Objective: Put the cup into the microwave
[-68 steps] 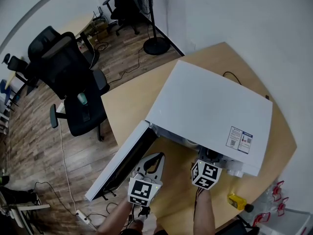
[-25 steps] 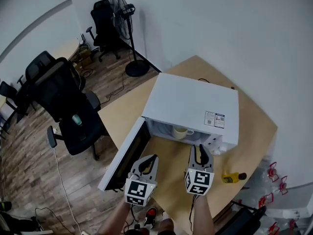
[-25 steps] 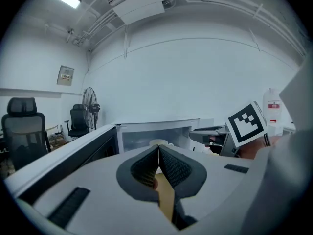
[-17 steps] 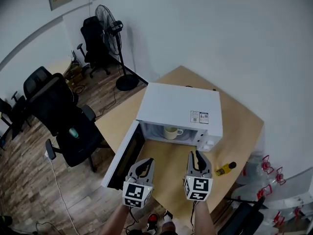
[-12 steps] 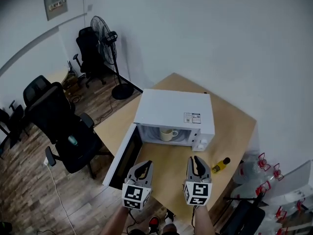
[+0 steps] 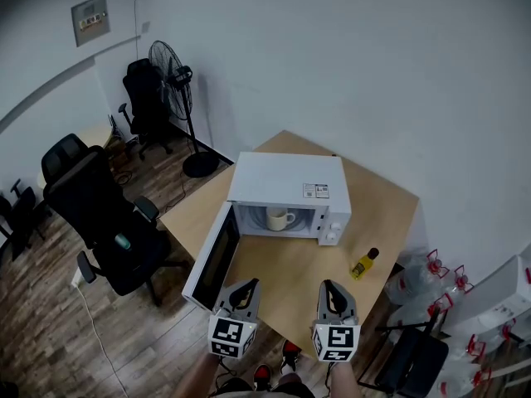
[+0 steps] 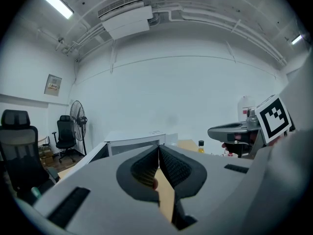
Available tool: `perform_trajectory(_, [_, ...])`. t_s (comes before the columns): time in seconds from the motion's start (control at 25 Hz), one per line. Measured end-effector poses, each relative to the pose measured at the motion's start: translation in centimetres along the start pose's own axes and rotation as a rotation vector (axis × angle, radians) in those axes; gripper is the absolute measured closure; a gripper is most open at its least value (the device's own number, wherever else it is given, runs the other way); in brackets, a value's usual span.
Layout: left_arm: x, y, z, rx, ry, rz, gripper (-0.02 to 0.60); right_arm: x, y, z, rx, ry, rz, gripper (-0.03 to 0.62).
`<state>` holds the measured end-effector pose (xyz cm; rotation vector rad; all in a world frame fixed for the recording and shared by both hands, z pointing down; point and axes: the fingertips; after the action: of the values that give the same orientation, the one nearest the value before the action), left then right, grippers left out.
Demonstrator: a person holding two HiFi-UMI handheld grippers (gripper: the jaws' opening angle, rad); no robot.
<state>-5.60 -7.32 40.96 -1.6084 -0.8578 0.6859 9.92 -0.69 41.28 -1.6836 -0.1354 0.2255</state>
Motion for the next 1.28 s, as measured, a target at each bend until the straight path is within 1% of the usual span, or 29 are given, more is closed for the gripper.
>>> perform_trajectory(0.32, [2.0,-1.5,4.0,-0.017,-0.032,-0.007,0.558,-2.1,-1.5,5.4,-0.014,-0.006,-0.004,0.570])
perform_trajectory(0.52, [2.2,-2.3,5.9,-0.021,-0.027,0.008,0.558,-3.5,-2.6,7.2,-0.030,-0.003,-0.012,0.570])
perform_trajectory(0.84, [1.6,-2.3,7.1,-0.017,-0.018,0.002,0.558,-4.5,-2.4,7.5,-0.025,0.006,-0.011,0.577])
perform_trajectory(1.28, [1.5,-2.2,7.2,-0.015,-0.031,-0.008,0.558,-4.8,-2.2,7.5,-0.022,-0.002,-0.004,0.577])
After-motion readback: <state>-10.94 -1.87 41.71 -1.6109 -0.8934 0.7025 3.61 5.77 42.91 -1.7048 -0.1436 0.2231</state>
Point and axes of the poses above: the fingertips, and each gripper's own axes: z backward along the fingers, x to its right, y out of its top, and after that the axes turned 4 degrees about -y, right-handed
